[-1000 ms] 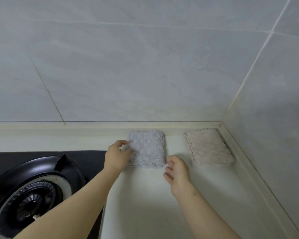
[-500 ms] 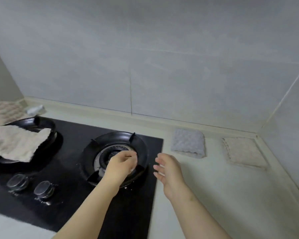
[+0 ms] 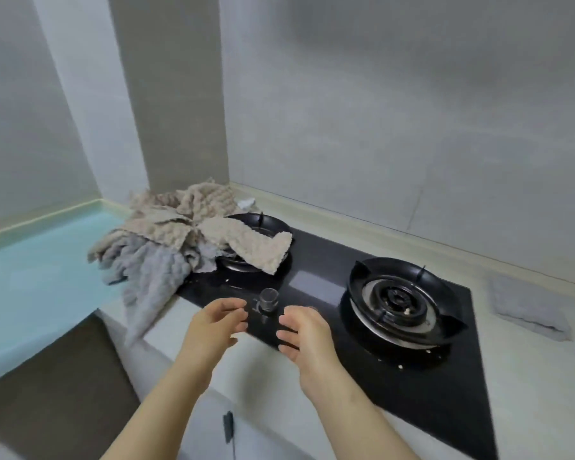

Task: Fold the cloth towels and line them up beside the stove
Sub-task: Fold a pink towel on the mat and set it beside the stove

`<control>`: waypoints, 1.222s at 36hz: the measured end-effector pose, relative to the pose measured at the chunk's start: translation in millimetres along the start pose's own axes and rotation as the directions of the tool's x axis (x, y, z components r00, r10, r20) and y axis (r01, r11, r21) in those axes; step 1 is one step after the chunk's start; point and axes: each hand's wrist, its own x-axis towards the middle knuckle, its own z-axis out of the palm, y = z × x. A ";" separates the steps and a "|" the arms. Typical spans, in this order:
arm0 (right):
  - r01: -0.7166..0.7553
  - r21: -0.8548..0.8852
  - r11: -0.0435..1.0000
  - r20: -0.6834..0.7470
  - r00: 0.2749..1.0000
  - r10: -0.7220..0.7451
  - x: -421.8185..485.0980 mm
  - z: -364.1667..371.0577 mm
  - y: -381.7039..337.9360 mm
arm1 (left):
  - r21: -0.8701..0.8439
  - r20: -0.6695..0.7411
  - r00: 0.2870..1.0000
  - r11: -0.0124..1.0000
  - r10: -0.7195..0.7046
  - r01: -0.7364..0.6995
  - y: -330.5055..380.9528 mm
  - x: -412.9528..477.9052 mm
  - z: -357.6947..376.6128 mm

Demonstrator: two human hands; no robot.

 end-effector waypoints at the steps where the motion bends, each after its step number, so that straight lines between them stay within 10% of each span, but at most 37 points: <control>1: 0.016 -0.001 1.000 0.040 0.999 -0.016 -4.4 24.9 7.2 | 0.007 -0.025 1.000 1.000 -0.002 0.003 -1.9 -0.3 -24.5; 10: 0.004 -0.083 0.997 0.321 0.947 0.023 -32.9 210.3 60.2 | 0.038 -0.233 0.971 0.997 -0.057 0.068 -23.3 -2.5 -208.4; 21: 0.081 -0.153 0.985 0.315 0.949 -0.029 18.0 336.0 56.6 | 0.058 -0.344 0.932 0.988 -0.113 0.141 -32.0 67.3 -311.0; 34: 0.487 -0.349 0.800 -0.069 0.838 -0.541 151.1 384.8 -42.8 | 0.116 -0.078 0.997 0.993 -0.028 0.037 26.7 245.0 -301.8; 37: 0.419 -0.619 0.664 -0.155 0.764 -0.627 171.3 379.8 -57.6 | 0.131 -0.011 1.000 0.991 -0.007 0.009 36.5 273.0 -290.8; 44: 0.186 -0.814 0.550 -0.095 0.892 -0.442 204.2 363.0 -57.6 | 0.322 0.134 0.990 0.943 0.038 -0.080 36.3 317.0 -278.9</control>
